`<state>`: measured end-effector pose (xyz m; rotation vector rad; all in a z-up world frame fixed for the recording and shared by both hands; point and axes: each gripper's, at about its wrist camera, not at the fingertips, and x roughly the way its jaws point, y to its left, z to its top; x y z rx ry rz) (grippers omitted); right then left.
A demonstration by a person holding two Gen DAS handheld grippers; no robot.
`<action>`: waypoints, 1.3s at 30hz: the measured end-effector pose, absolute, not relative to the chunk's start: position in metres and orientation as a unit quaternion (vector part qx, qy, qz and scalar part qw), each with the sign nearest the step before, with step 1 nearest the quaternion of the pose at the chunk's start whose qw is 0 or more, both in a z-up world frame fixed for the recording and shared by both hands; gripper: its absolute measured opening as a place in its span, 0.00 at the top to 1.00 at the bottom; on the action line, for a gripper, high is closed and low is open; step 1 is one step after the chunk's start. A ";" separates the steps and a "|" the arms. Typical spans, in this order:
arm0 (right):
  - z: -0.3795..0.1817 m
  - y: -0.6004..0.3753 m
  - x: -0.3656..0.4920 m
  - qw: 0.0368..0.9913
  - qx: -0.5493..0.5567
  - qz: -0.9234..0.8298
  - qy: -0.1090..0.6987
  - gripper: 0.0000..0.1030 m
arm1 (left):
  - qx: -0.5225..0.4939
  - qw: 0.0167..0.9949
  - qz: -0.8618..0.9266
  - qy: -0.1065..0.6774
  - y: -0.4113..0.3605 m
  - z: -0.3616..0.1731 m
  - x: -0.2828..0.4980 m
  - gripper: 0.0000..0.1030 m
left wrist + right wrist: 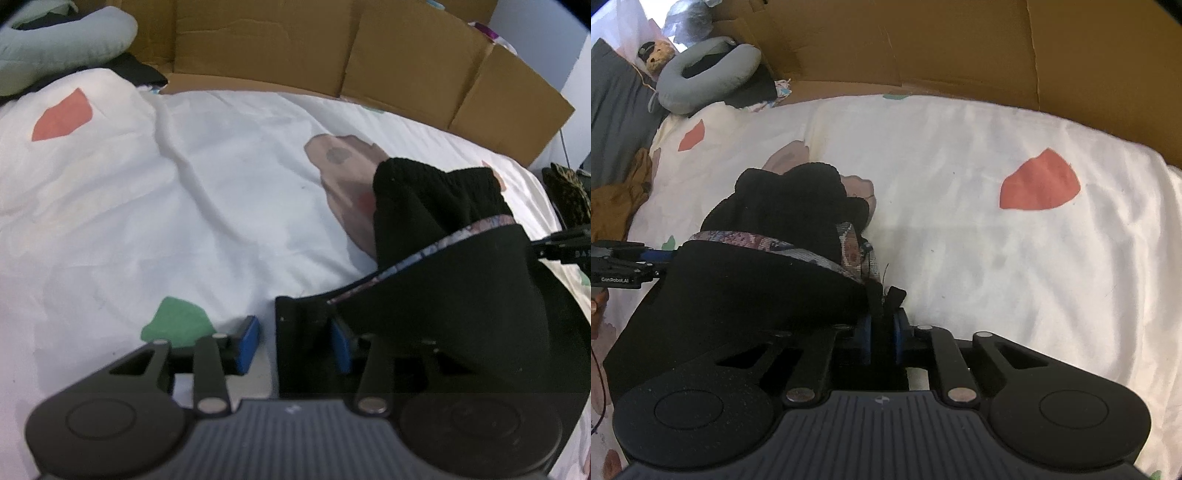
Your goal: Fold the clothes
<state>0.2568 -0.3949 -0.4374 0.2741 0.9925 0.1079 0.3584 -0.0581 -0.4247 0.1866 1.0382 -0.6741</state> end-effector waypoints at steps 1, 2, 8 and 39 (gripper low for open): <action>-0.435 -0.393 0.255 0.872 0.121 0.049 0.472 0.93 | 0.087 0.810 -0.315 0.486 -0.059 -0.424 0.358 0.60; -0.431 -0.391 0.253 0.874 0.114 0.047 0.469 0.93 | 0.087 0.810 -0.315 0.486 -0.059 -0.424 0.358 0.61; -0.408 -0.404 0.240 0.887 0.120 0.024 0.445 0.94 | 0.082 0.812 -0.323 0.479 -0.063 -0.421 0.350 0.88; -0.335 -0.419 0.209 0.916 0.173 -0.005 0.363 0.94 | 0.016 0.858 -0.318 0.402 -0.056 -0.327 0.335 0.92</action>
